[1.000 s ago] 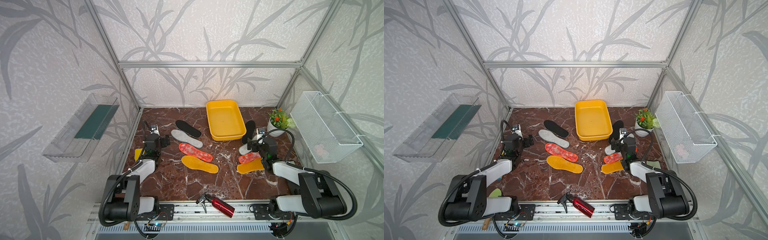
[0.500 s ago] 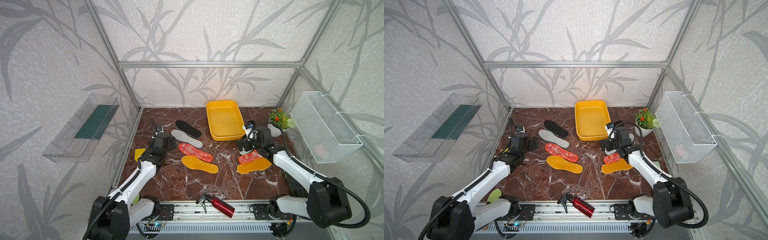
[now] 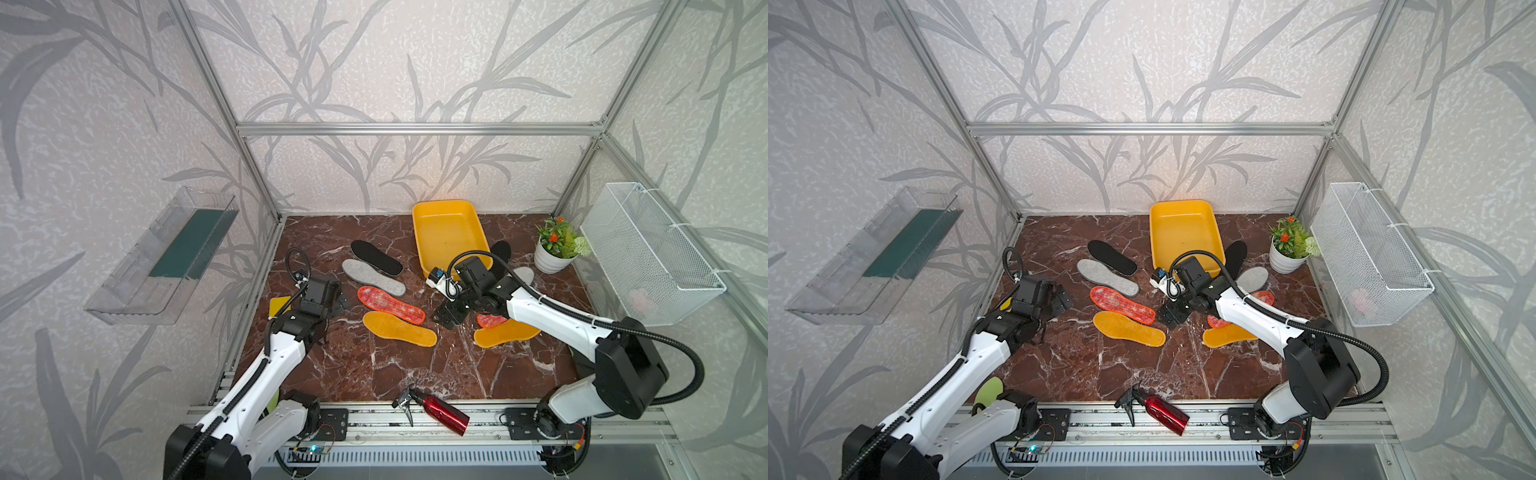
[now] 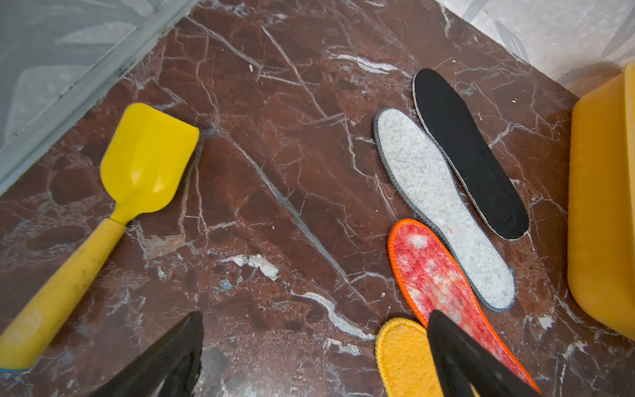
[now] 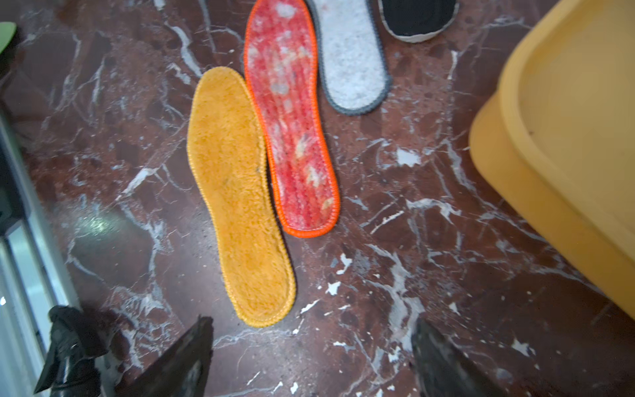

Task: Put the insoles into the storage box
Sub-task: Pick up the insole from the center of the board.

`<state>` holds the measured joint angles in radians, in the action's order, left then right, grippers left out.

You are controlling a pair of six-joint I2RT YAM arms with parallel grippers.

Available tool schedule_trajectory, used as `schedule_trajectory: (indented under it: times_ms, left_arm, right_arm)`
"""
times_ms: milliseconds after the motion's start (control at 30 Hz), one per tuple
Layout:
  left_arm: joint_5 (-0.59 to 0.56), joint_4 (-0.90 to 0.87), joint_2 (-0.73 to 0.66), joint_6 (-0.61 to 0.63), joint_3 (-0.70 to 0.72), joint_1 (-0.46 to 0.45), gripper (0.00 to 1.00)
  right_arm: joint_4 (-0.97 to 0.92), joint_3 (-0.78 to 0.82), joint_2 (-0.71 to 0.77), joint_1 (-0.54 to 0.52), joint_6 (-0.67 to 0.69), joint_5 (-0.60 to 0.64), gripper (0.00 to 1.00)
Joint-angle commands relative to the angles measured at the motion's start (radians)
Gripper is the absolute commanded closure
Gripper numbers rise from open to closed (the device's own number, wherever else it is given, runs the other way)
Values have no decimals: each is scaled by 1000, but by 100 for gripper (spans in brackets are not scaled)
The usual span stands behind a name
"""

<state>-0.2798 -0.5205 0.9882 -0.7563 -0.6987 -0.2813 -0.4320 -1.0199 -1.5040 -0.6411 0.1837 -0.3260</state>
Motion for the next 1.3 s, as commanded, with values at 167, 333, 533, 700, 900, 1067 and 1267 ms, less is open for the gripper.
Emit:
schedule_trajectory:
  times_ms: [167,333,533,700,900,1067,1267]
  left_arm:
    - [180,82,55,42,-22,-2,1]
    - [245,135,43,122,-8,-2,1]
    - [241,142,48,151,-2,-1,1]
    - [261,146,70,175,-2,-2,1]
    - [322,182,92,203,1,4,1]
    - [334,197,104,203,5,8,1]
    - [308,167,124,204,-8,11,1]
  right_arm:
    - [-110,-40,-36,-131,31,-51,16]
    - [-75,-48,-107,-186,-15,3,30]
    - [-61,-100,-184,-223,-38,102,42]
    - [-65,-133,-249,-230,-37,126,47]
    - [-66,-158,-302,-231,-27,155,51]
    - [-52,-163,-318,-232,-32,193,52]
    - [-55,-169,-335,-231,-24,218,53]
